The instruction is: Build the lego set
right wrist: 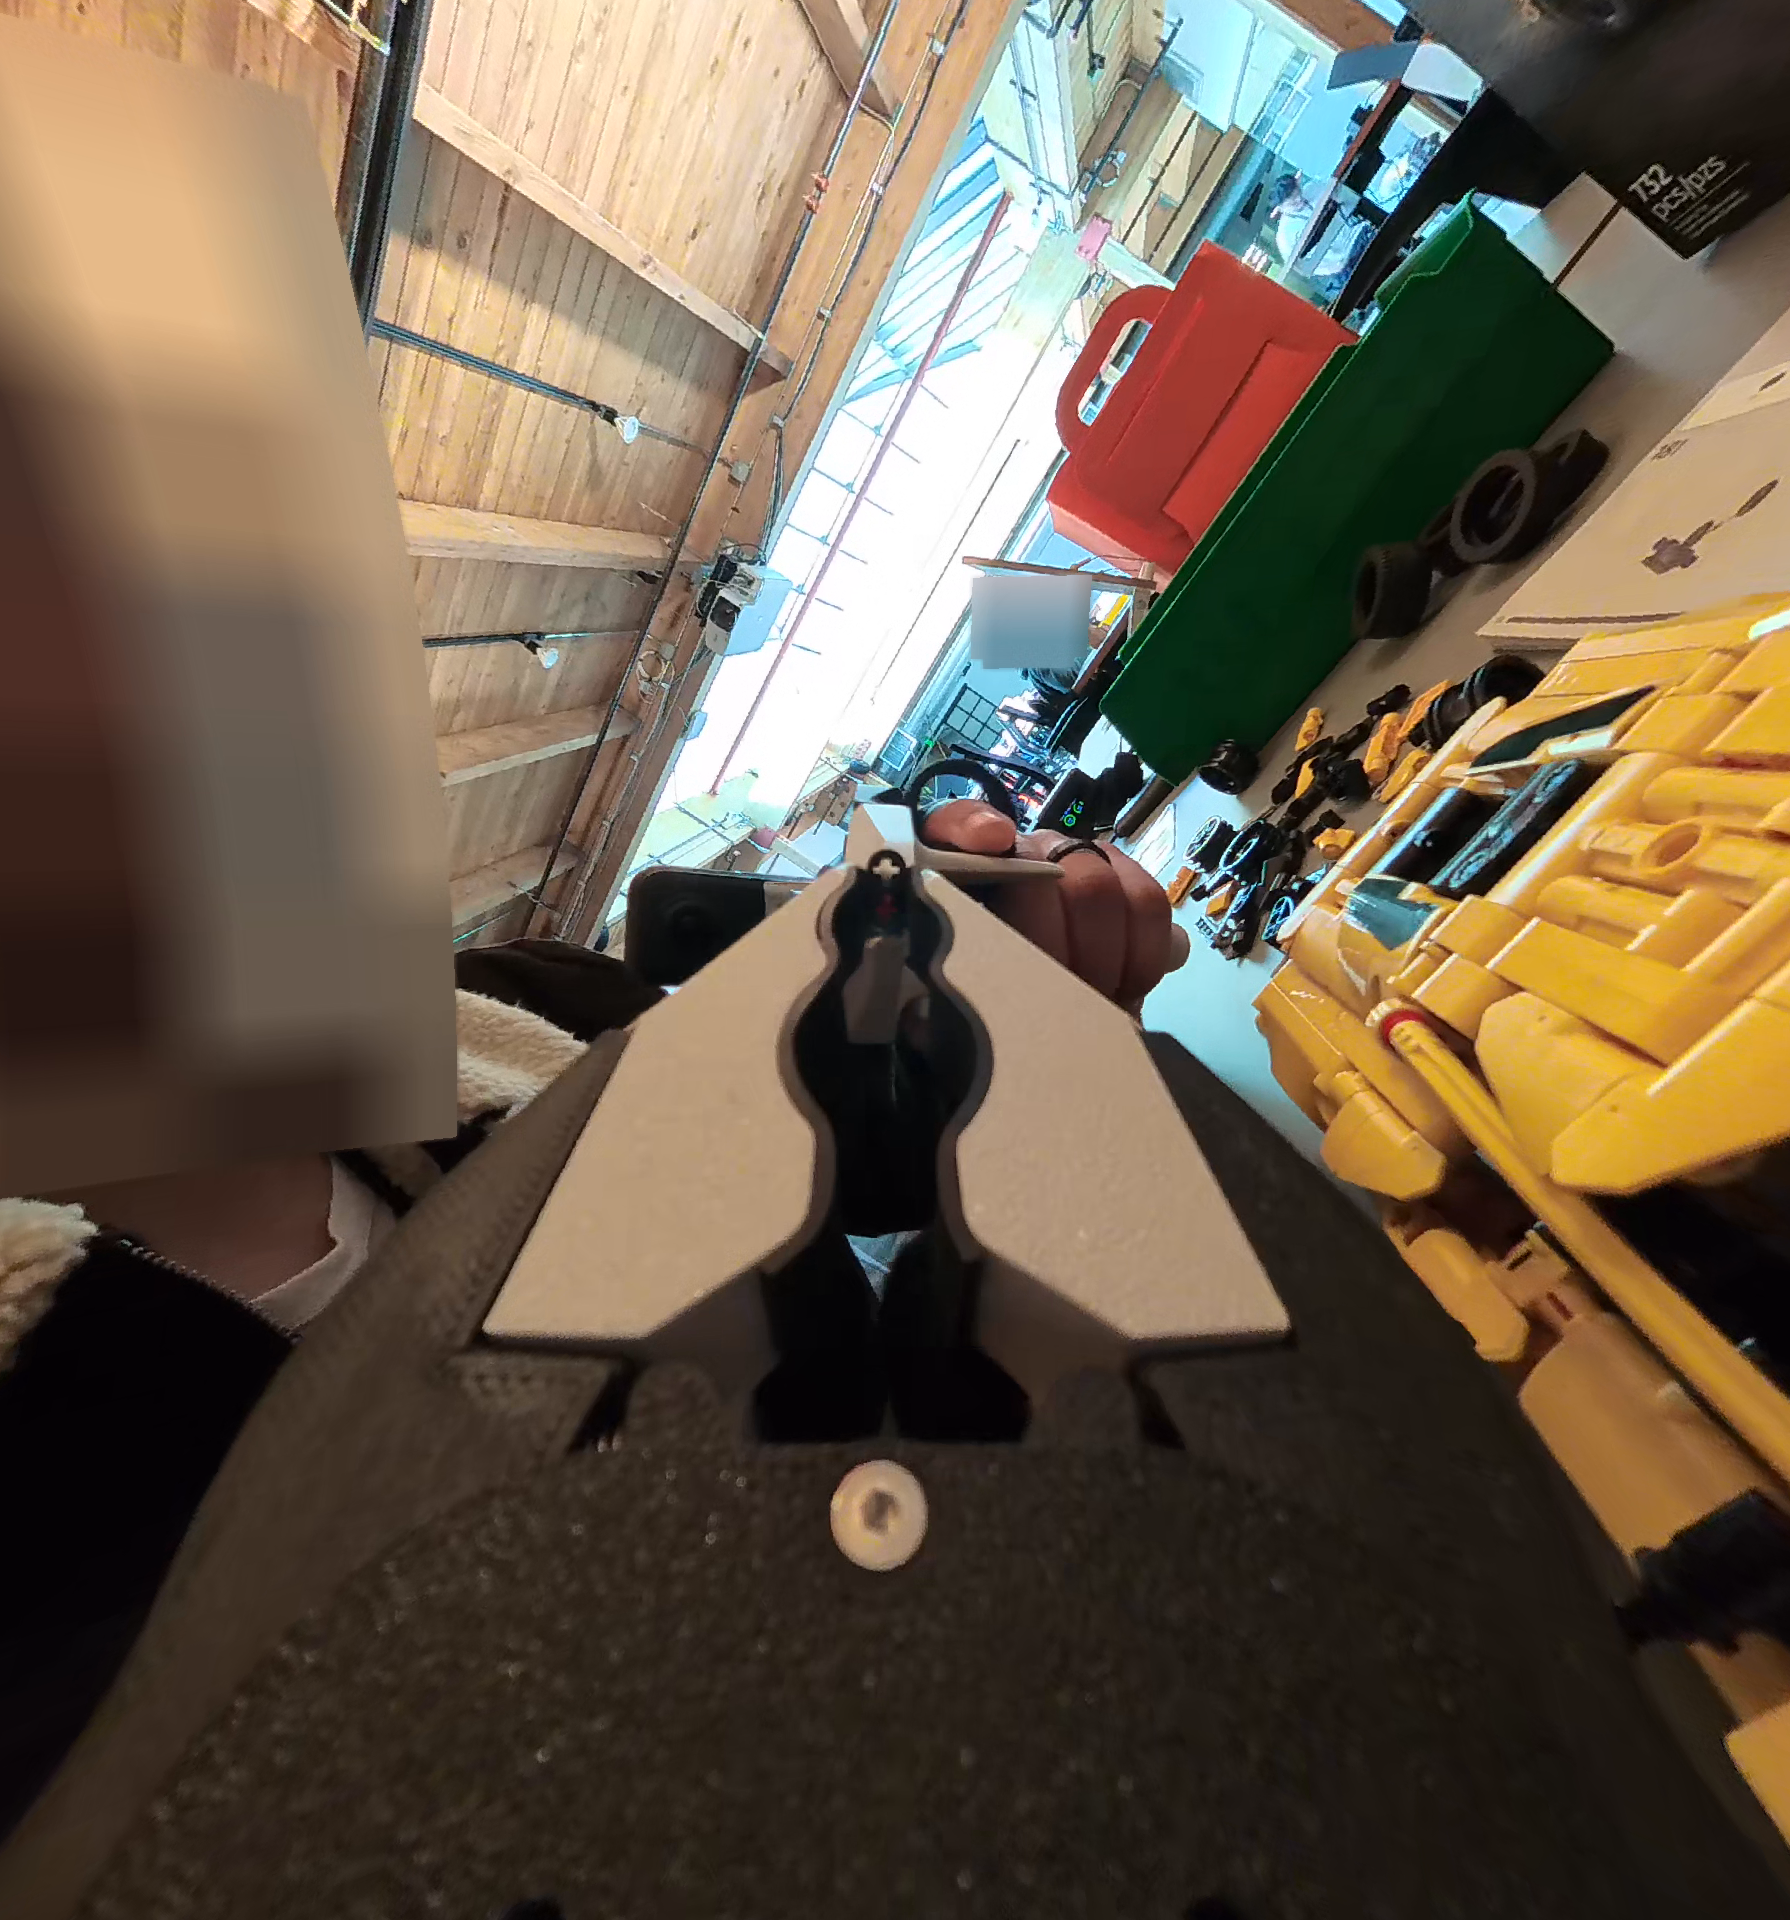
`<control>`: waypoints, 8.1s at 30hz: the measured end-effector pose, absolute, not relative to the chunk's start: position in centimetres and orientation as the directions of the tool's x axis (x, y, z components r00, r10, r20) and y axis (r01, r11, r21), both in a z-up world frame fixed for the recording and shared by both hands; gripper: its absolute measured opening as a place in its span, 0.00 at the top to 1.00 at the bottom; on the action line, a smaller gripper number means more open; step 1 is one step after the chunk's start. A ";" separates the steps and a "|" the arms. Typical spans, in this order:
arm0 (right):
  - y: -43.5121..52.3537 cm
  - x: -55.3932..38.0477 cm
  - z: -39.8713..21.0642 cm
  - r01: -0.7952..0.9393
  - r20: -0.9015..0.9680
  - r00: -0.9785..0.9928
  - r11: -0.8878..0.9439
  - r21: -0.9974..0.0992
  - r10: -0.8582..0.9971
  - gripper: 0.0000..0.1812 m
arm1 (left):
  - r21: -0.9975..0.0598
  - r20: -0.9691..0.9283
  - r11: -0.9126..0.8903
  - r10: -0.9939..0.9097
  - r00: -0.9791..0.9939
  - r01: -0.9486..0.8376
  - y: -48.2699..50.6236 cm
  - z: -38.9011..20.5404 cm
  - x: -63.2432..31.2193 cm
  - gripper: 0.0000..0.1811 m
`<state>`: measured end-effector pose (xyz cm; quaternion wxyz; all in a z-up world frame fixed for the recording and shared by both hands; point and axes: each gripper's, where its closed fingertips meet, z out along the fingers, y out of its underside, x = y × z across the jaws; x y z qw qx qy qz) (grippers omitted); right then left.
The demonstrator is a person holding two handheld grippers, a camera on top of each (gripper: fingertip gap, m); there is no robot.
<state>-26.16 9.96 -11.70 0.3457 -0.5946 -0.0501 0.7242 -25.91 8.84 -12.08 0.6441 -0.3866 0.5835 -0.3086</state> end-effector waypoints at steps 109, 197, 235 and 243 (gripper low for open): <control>7.1 -25.8 -15.5 -0.082 -0.802 0.153 -0.801 -0.592 0.577 0.97 | -0.787 -0.599 0.596 -0.800 -0.031 -0.162 6.9 -15.3 -24.9 0.97; 8.7 -26.5 -12.2 -0.479 -0.853 0.065 -0.734 -0.481 0.517 0.97 | -0.864 -0.503 0.500 -0.862 0.058 -0.053 8.0 -12.5 -26.2 0.96; 8.7 -26.1 -14.8 -0.352 -0.771 0.306 -0.686 -0.637 0.559 0.97 | -0.831 -0.534 0.508 -0.843 0.065 -0.227 8.2 -14.9 -25.2 0.97; 8.4 -26.1 -14.9 -0.321 -0.782 0.267 -0.713 -0.624 0.564 0.97 | -0.802 -0.578 0.559 -0.816 0.033 -0.211 7.9 -15.1 -25.2 0.97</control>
